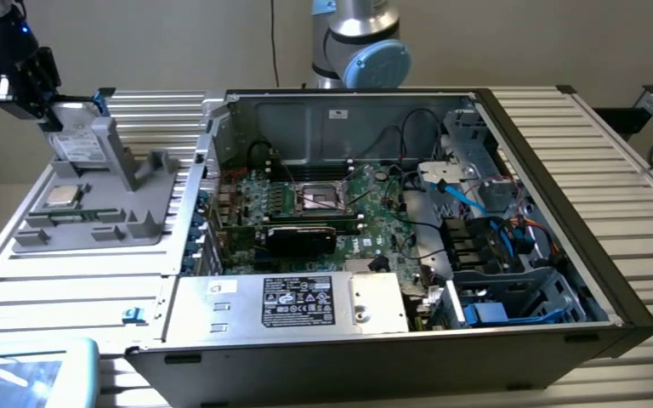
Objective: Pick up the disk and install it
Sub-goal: 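Pick up the disk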
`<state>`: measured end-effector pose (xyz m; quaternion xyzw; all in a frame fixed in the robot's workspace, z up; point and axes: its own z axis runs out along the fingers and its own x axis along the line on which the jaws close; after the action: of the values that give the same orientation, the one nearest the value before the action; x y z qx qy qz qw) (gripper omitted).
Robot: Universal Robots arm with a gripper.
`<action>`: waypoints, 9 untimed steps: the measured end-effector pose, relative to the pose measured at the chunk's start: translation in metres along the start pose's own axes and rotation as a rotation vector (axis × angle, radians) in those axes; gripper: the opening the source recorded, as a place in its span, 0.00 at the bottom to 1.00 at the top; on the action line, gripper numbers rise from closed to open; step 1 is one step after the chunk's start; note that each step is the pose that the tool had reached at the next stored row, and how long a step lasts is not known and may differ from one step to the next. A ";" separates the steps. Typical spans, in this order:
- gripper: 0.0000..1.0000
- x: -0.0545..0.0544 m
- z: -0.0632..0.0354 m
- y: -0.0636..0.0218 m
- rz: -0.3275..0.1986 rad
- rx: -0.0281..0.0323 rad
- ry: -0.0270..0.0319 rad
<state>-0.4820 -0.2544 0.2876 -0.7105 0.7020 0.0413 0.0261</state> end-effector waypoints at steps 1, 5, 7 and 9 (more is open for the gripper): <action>0.38 0.000 0.0001 0.0000 0.000 0.0000 0.0000; 0.45 0.000 0.0001 0.0000 0.000 -0.0002 0.0002; 0.52 0.000 0.0003 -0.0001 0.000 -0.0027 0.0000; 0.58 0.000 0.0004 -0.0001 0.001 -0.0072 0.0005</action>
<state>-0.4819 -0.2541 0.2872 -0.7103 0.7021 0.0436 0.0234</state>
